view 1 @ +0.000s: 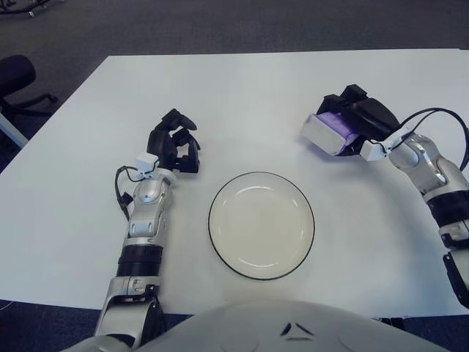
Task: Put the tissue paper into the plate.
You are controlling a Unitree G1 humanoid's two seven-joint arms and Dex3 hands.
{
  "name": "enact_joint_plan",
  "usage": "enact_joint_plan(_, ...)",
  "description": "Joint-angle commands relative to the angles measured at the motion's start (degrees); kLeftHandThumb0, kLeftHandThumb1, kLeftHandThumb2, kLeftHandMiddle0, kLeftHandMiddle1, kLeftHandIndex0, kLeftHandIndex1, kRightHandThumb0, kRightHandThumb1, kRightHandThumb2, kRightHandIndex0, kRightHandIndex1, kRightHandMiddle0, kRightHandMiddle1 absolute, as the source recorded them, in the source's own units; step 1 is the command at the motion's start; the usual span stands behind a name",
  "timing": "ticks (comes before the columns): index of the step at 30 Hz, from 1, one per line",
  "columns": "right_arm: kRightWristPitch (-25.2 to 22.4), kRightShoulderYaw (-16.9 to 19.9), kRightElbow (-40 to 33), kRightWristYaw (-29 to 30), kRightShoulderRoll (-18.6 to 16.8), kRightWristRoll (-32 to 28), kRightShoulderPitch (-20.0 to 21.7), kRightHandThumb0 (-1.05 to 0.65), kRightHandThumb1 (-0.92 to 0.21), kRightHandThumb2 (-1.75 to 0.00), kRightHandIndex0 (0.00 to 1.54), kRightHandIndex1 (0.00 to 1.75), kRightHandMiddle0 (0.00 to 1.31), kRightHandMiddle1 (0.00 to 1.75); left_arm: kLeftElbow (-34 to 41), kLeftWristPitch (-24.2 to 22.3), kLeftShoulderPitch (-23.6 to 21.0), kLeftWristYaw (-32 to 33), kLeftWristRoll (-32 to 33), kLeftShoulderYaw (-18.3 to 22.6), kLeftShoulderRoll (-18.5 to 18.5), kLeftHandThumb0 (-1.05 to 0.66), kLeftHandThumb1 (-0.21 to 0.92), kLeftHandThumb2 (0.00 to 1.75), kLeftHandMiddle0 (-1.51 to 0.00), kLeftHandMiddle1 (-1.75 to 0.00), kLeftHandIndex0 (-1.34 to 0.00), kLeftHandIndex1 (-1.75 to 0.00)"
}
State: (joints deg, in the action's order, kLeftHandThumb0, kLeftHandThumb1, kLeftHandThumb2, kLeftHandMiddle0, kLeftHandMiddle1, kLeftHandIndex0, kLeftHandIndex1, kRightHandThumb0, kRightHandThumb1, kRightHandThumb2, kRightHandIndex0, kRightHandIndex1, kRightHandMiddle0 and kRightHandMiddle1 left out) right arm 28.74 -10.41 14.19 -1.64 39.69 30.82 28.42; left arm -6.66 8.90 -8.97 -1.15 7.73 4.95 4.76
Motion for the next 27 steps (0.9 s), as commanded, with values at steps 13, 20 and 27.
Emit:
enact_joint_plan(13, -3.8, 2.7, -14.4, 1.2, -11.0, -3.2, -0.2, 0.54, -0.15, -1.52, 0.75, 1.75, 1.0, 1.75, -6.2, 1.7, 5.7, -0.4, -0.2, -0.7, -3.0, -0.01, -0.08, 1.75, -0.9, -1.75, -0.72, -1.69)
enact_joint_plan(20, -3.1, 1.5, -18.6, -2.6, -12.9, -5.6, 0.1, 0.54, -0.14, -1.53, 0.75, 1.75, 1.01, 1.75, -6.8, 2.0, 5.2, -0.1, -0.2, -0.6, -3.4, -0.01, -0.08, 1.75, -0.9, -1.75, -0.72, -1.69)
enact_joint_plan(27, -0.3, -0.6, -18.8, -7.0, -14.4, -9.6, 0.0, 0.54, -0.14, -1.54, 0.76, 1.75, 1.0, 1.75, -7.8, 2.7, 4.8, 0.2, -0.6, -0.6, -3.5, -0.01, -0.08, 1.75, -0.9, -1.75, -0.72, -1.68)
